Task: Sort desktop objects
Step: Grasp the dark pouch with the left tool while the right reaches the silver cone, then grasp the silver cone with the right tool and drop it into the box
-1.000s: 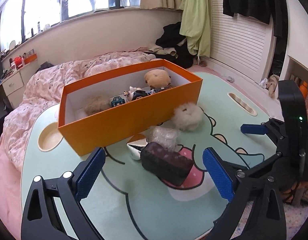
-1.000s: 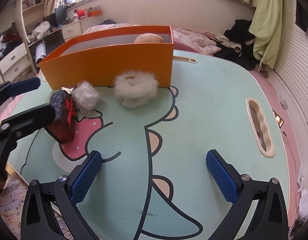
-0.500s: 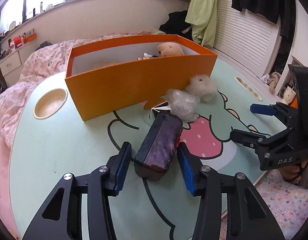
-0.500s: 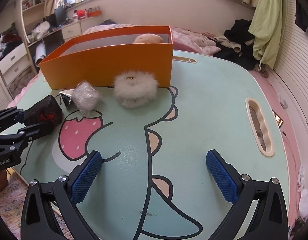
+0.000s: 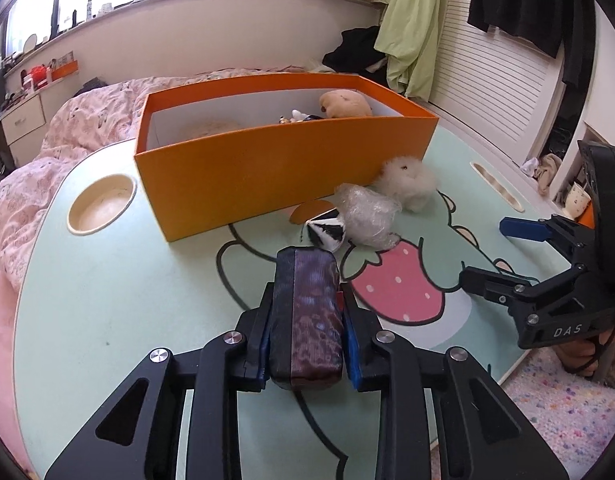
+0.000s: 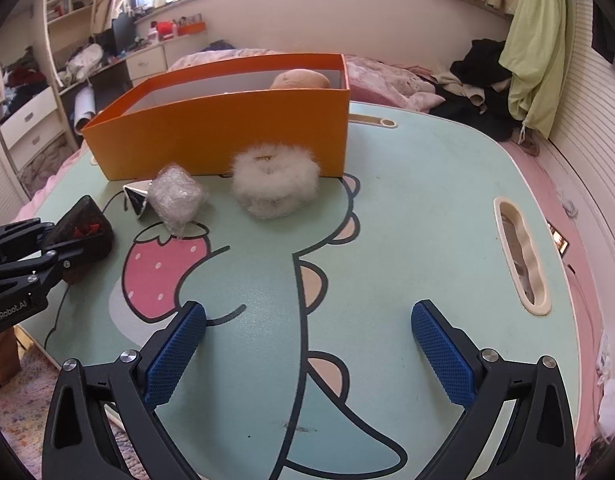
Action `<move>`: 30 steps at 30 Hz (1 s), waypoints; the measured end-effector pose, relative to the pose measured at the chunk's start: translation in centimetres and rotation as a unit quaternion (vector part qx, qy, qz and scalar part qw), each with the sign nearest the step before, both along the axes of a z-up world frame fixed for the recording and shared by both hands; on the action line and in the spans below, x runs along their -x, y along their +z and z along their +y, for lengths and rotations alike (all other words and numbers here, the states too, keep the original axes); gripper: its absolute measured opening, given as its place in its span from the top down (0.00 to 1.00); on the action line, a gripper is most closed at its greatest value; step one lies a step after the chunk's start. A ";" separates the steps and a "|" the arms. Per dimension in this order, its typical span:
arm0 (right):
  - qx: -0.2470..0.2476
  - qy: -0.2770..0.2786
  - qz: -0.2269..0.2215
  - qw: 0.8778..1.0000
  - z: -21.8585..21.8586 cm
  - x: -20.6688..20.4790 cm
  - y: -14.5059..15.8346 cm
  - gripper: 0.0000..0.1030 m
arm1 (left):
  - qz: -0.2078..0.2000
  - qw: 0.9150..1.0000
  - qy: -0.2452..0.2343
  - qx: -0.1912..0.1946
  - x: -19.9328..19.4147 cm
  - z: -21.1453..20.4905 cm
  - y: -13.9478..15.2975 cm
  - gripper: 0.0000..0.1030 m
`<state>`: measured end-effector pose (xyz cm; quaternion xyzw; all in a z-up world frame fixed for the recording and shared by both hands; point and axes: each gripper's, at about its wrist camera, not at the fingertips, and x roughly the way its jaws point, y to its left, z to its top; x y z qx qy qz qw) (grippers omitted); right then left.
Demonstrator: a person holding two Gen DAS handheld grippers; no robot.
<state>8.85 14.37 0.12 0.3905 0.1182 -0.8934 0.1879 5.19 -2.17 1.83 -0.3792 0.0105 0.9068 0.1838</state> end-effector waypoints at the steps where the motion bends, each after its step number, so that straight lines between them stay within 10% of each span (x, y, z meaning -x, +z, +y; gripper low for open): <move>1: 0.009 0.019 -0.002 1.000 -0.5 -0.1 0.3 0.08 | 0.004 1.000 0.008 0.007 -0.1 -0.1 -0.1 0.71; 11: 0.062 0.131 -0.030 0.989 -7.5 3.0 3.1 0.64 | 0.016 0.999 0.037 0.016 -0.4 -0.5 -0.4 0.71; 30: -0.056 0.202 0.034 0.977 -14.6 2.8 -0.8 0.71 | 0.020 0.999 0.048 0.012 -1.3 -1.4 -0.4 0.71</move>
